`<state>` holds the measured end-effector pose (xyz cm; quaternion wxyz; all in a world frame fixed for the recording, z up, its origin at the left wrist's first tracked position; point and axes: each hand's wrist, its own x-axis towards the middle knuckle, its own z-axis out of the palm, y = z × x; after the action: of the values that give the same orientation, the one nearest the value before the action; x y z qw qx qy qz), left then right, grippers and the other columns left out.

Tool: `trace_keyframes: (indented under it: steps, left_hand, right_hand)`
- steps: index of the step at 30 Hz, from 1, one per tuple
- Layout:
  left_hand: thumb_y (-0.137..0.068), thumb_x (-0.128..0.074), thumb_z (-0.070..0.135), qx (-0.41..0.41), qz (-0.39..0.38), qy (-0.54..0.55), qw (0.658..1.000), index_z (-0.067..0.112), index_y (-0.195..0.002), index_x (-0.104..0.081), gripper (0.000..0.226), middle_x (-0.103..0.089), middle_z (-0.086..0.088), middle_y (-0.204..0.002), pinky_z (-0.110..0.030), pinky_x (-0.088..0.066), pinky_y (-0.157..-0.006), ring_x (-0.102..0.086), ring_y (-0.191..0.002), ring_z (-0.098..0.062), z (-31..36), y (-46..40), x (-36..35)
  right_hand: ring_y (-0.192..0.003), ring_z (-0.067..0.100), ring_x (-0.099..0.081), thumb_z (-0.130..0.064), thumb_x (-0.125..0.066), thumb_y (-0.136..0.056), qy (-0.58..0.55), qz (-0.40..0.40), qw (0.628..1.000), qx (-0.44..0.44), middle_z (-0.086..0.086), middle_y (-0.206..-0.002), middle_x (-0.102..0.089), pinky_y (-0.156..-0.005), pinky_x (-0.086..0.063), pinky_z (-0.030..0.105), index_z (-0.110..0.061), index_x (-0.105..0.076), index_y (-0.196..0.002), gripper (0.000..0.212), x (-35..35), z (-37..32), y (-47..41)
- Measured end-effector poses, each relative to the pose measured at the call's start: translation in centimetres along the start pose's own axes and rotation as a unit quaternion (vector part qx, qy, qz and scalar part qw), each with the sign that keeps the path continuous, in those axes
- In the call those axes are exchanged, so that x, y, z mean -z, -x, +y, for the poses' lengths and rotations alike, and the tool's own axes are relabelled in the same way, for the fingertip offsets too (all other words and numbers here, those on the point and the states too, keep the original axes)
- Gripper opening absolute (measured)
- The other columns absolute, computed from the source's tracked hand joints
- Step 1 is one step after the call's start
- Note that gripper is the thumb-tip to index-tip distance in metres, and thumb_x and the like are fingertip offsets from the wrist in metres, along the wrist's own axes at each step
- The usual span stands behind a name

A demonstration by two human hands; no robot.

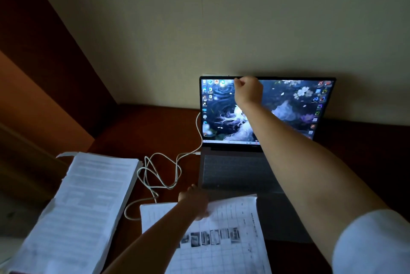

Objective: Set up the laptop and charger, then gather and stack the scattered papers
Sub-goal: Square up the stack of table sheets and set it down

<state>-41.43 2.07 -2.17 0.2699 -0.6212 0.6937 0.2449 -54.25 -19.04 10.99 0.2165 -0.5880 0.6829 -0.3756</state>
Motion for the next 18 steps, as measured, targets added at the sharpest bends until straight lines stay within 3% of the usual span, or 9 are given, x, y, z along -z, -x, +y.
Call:
trace_keyframes:
  steps: [3,11,18]
  left_hand:
    - [-0.092,-0.056,0.040,-0.002,-0.002,0.014,1.000,0.004,-0.130,-0.048,0.053,-0.035,-0.018,-0.145,-0.041,-0.045,-0.099,-0.048,-0.123,-0.030,0.0,0.1,0.0]
    - [-0.094,-0.056,0.034,-0.010,-0.026,0.061,0.998,0.004,-0.127,-0.051,0.045,-0.054,-0.015,-0.128,-0.037,-0.049,-0.095,-0.057,-0.112,-0.029,-0.2,0.6,1.1]
    - [-0.095,-0.055,0.029,-0.022,-0.020,0.121,0.992,0.001,-0.119,-0.057,0.037,-0.063,-0.011,-0.115,-0.026,-0.045,-0.086,-0.061,-0.106,-0.024,-0.5,1.8,1.8]
  right_hand:
    - [-0.084,0.034,-0.058,-0.020,-0.049,-0.096,-0.012,0.017,1.000,0.003,0.020,-0.087,-0.066,-0.061,-0.027,0.028,0.002,-0.064,-0.082,0.031,-0.4,0.2,0.4]
    - [-0.093,0.033,-0.062,-0.015,-0.052,-0.093,-0.052,-0.006,0.999,0.013,0.021,-0.095,-0.069,-0.077,-0.046,0.034,0.007,-0.068,-0.092,0.027,1.1,1.0,2.6]
    - [-0.090,0.029,-0.064,-0.014,-0.053,-0.093,-0.080,-0.021,0.997,-0.006,0.018,-0.094,-0.070,-0.072,-0.043,0.026,0.004,-0.069,-0.094,0.024,2.3,2.0,5.4]
